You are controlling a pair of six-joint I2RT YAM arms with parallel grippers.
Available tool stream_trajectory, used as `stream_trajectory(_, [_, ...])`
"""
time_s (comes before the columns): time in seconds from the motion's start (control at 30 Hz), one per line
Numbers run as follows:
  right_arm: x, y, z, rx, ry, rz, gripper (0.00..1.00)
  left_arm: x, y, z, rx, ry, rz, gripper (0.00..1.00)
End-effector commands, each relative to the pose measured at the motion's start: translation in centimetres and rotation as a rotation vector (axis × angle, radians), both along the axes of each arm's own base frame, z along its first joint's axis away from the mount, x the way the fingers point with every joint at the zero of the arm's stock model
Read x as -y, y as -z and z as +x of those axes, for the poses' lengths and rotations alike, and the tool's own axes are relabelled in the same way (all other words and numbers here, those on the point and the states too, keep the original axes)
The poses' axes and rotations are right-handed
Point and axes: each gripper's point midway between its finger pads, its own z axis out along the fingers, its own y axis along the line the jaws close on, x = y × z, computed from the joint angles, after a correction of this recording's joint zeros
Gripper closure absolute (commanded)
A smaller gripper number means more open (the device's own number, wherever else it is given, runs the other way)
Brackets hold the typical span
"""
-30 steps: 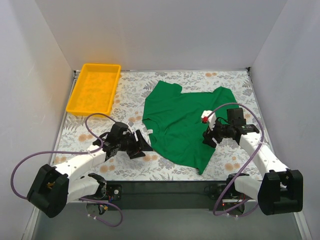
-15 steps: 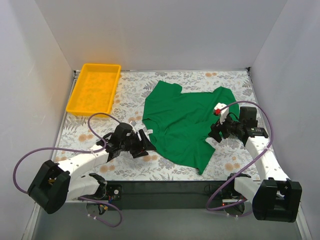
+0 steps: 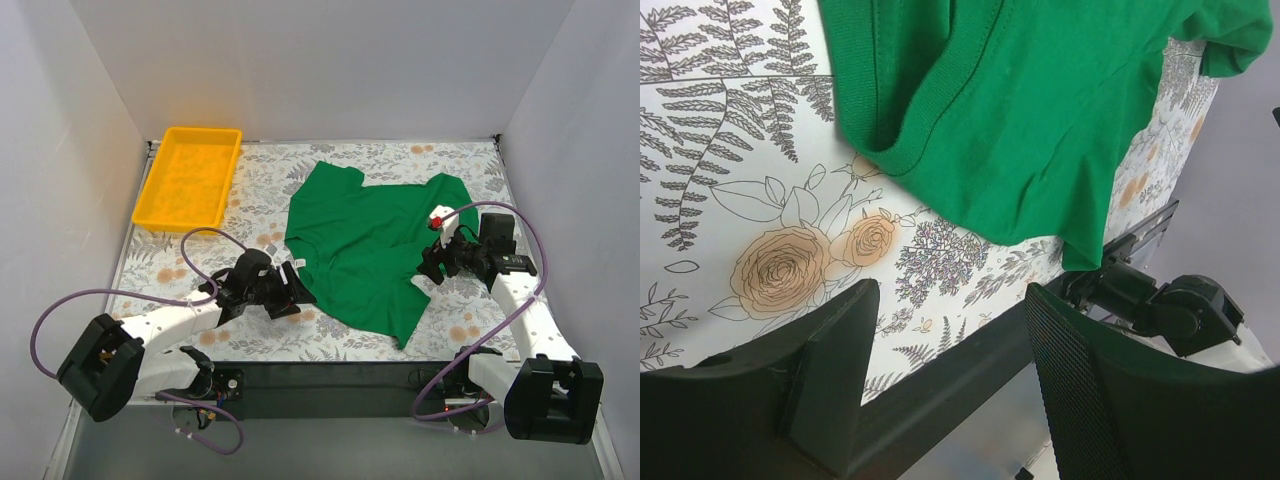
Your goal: Fold and stack the t-shirts
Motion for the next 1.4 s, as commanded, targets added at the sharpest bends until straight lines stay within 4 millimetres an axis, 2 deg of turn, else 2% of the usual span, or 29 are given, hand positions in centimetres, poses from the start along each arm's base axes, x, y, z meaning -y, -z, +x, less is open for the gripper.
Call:
stream_trajectory(0.0, [-0.2, -0.3, 0.3, 0.009, -0.003, 0.026, 0.23, 0.1, 0.3, 0.4, 0.01, -0.024, 0.008, 0.41])
stream_trajectory(0.2, [0.1, 0.4, 0.5, -0.023, 0.009, 0.025, 0.23, 0.1, 0.5, 0.0, 0.012, -0.025, -0.004, 0.41])
stream_trajectory(0.63, [0.7, -0.3, 0.5, 0.012, 0.025, 0.032, 0.23, 0.6, -0.1, 0.2, 0.038, -0.012, -0.005, 0.41])
stream_trajectory(1.07, [0.7, -0.3, 0.4, 0.013, 0.021, 0.038, 0.23, -0.4, -1.6, 0.6, 0.126, -0.047, -0.006, 0.39])
stream_trajectory(1.37, [0.8, -0.3, 0.4, 0.013, 0.024, 0.043, 0.23, -1.0, -1.8, 0.6, 0.144, -0.071, 0.004, 0.36])
